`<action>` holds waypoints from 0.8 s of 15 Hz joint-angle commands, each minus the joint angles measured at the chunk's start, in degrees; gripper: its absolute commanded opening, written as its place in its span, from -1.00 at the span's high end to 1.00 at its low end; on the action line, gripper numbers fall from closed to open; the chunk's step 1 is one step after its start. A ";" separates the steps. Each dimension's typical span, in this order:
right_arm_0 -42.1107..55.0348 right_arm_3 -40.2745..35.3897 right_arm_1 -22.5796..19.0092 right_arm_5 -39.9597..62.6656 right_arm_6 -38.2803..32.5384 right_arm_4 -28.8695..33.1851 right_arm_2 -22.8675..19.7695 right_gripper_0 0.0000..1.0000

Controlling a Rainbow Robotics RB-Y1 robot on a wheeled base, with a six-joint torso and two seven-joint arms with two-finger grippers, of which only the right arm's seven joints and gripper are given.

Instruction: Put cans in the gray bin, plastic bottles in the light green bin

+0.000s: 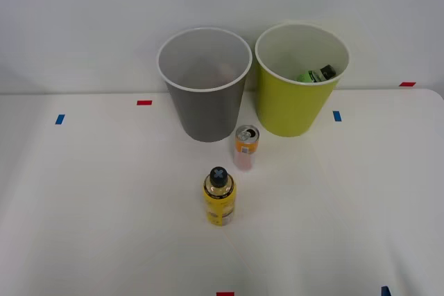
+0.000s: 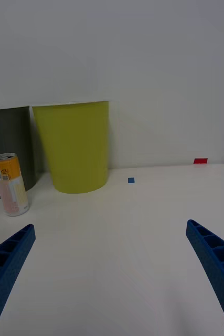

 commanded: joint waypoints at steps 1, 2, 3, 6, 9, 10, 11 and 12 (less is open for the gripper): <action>0.00 -0.01 -0.01 0.00 0.01 -0.02 0.00 -1.00; 0.00 -0.01 -0.01 0.00 0.01 -0.02 0.00 -1.00; 0.00 -0.01 -0.01 0.00 0.01 -0.02 0.00 -1.00; 0.00 -0.01 -0.01 0.00 0.01 -0.02 0.00 -1.00; 0.00 -0.01 -0.01 0.00 0.01 -0.02 0.00 -1.00; 0.00 -0.01 -0.01 0.00 0.01 -0.02 0.00 -1.00; 0.00 -0.01 -0.01 0.00 0.01 -0.02 0.00 -1.00; 0.00 -0.01 -0.01 0.00 0.01 -0.02 0.00 -1.00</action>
